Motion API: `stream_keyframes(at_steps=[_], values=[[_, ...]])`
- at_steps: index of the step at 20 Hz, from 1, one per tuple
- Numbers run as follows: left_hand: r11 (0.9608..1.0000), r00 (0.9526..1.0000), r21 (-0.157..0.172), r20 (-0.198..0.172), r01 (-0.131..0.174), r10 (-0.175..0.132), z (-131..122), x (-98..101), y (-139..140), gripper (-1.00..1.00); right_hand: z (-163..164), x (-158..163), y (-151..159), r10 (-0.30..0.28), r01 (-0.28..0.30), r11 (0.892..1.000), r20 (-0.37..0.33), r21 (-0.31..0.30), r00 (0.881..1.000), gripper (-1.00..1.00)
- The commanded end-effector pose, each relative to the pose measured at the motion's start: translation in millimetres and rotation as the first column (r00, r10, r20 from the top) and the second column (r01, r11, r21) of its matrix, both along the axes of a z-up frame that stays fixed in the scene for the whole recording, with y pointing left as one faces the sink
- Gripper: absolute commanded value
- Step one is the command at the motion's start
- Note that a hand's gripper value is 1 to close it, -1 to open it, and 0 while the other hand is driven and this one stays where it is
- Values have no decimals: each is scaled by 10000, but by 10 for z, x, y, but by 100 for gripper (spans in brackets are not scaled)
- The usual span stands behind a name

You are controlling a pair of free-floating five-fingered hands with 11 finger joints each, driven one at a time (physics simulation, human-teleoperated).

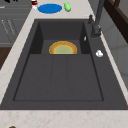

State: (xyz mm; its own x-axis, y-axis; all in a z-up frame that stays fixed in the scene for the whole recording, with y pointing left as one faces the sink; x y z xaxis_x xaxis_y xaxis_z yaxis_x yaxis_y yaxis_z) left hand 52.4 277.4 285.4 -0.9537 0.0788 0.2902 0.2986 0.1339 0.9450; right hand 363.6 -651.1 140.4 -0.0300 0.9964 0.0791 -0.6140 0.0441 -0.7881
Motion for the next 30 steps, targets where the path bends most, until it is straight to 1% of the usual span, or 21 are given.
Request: stream_keyframes(at_steps=[1, 2, 4, 5, 13, 16, 17, 19, 21, 23, 27, 30], values=[[10000, 10000, 0, 0, 0, 0, 0, 0, 0, 0, -1, 0, 0, -84, 84, 10000, -50, 1, 10000, -100], [10000, 10000, 0, 0, 0, 0, 0, 0, 0, 0, 26, -11, -8, -203, 203, 9998, -274, -18, 9994, -100], [10000, 10000, 0, 0, 0, 0, 0, 0, 0, 0, 137, -57, -31, -97, 94, 9999, -699, -41, 9975, -100], [10000, 10000, 0, 0, 0, 0, 0, 0, 0, 0, 179, -76, -36, -84, 80, 10000, -788, -53, 9969, -100], [10000, 10000, 0, 0, 0, 0, 0, 0, 0, 0, 504, -168, -106, -110, 93, 9998, -940, -190, 9955, -100], [10000, 10000, 0, 0, 0, 0, 0, 0, 0, 0, 593, -277, -128, -105, 89, 9997, -662, -244, 9978, -100], [10000, 10000, 0, 0, 0, 0, 0, 0, 0, 0, 612, -351, -151, -156, 145, 9996, -429, -242, 9990, -100], [10000, 10000, 0, 0, 0, 0, 0, 0, 0, 0, 591, -490, -161, -76, 74, 9998, -65, -176, 10000, -100], [10000, 10000, 0, 0, 0, 0, 0, 0, 0, 0, 567, -619, -142, 144, -142, 9994, 51, -304, 9999, -100], [10000, 10000, 0, 0, 0, 0, 0, 0, 0, 0, 512, -714, -90, 194, -187, 9979, 107, -615, 9998, -100], [10000, 10000, 0, 0, 0, 0, 0, 0, 0, 0, 473, -784, 20, 339, -320, 9943, 175, -1021, 9993, -100], [10000, 10000, 0, 0, 0, 0, 0, 0, 0, 0, 436, -869, 81, 347, -328, 9931, 154, -1125, 9993, -100]])
